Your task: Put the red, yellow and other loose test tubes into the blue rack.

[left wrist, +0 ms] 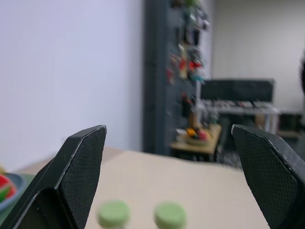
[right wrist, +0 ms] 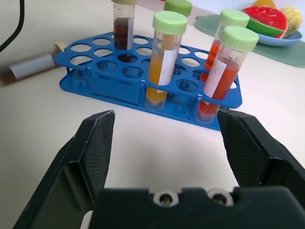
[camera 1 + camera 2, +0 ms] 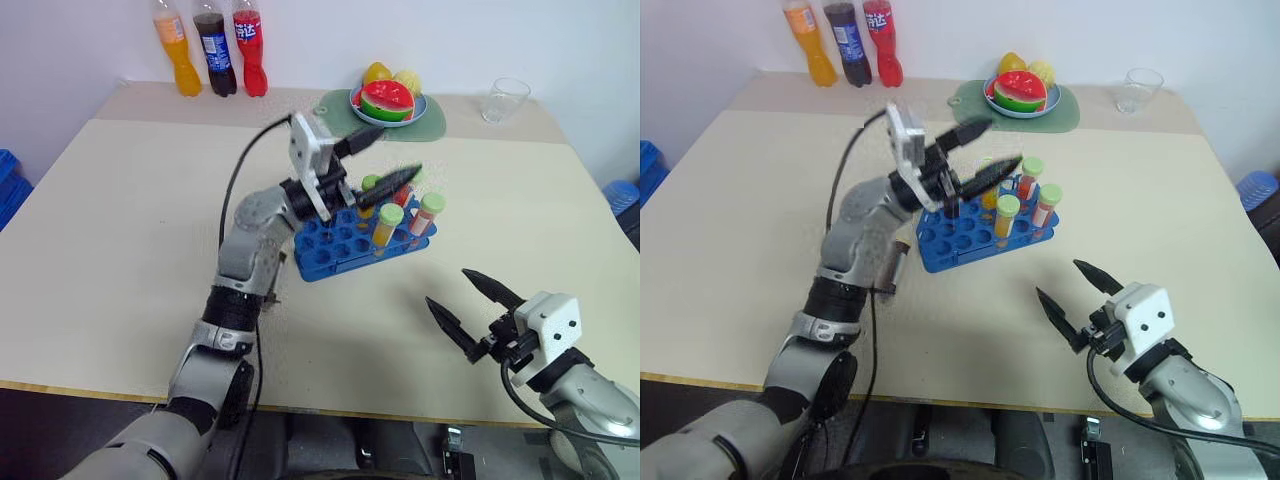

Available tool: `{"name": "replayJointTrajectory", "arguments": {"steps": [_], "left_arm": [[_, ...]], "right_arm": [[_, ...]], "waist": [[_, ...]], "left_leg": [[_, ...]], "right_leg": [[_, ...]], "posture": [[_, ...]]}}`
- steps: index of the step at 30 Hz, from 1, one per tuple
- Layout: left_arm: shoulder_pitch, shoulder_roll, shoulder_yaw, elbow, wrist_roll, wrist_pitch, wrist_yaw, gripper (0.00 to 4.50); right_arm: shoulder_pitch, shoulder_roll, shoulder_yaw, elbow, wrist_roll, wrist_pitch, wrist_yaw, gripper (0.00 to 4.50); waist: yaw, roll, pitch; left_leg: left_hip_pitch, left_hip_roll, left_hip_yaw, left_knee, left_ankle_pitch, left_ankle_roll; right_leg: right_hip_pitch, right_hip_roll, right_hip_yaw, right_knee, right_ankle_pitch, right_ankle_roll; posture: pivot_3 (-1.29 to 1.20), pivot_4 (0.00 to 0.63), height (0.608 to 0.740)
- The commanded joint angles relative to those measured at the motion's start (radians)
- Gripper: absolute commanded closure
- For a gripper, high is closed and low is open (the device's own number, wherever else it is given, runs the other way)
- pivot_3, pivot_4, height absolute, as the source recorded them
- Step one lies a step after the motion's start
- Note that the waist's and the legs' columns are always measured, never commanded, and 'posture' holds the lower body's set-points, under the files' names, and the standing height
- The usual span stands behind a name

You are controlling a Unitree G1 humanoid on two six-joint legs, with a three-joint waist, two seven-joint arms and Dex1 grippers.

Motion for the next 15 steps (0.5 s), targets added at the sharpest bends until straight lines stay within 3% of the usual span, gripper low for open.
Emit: {"name": "replayJointTrajectory", "arguments": {"steps": [1, 9, 11, 15], "left_arm": [[-0.121, 0.088, 0.082, 0.016, 0.060, 0.288, 0.302, 0.19], [-0.270, 0.304, 0.150, 0.065, -0.135, 1.277, 0.352, 0.19], [-0.271, 0.420, 0.058, 0.084, -0.274, 1.359, 0.321, 0.19], [-0.306, 0.652, -0.212, 0.211, -0.609, 1.359, 0.350, 0.19]], "right_arm": [[-0.036, -0.027, -0.003, 0.018, 0.018, -0.009, 0.032, 0.74], [-0.122, -0.067, 0.020, 0.098, 0.031, -0.012, 0.098, 0.74], [-0.146, -0.070, 0.036, 0.117, 0.031, -0.012, 0.113, 0.74], [-0.175, -0.068, 0.059, 0.145, 0.026, -0.018, 0.133, 0.74]], "waist": [[-0.006, 0.000, 0.000], [-0.025, -0.002, 0.002], [-0.029, -0.002, 0.002], [-0.042, -0.001, 0.002]], "left_leg": [[0.000, 0.000, 0.000, 0.000, 0.000, 0.000], [0.000, 0.000, -0.002, -0.002, 0.000, 0.000], [0.000, 0.000, -0.002, -0.002, 0.000, 0.000], [0.002, 0.001, -0.002, -0.003, 0.000, 0.000]], "right_leg": [[0.000, 0.000, 0.000, 0.000, 0.000, 0.000], [-0.001, 0.001, -0.001, 0.002, 0.001, 0.006], [-0.001, 0.001, -0.001, 0.002, 0.001, 0.006], [-0.001, 0.000, -0.001, 0.004, 0.001, 0.006]], "posture": [[0.00, 0.150, 0.740], [0.00, 0.150, 0.740], [0.00, 0.150, 0.740], [0.00, 0.150, 0.740]]}}
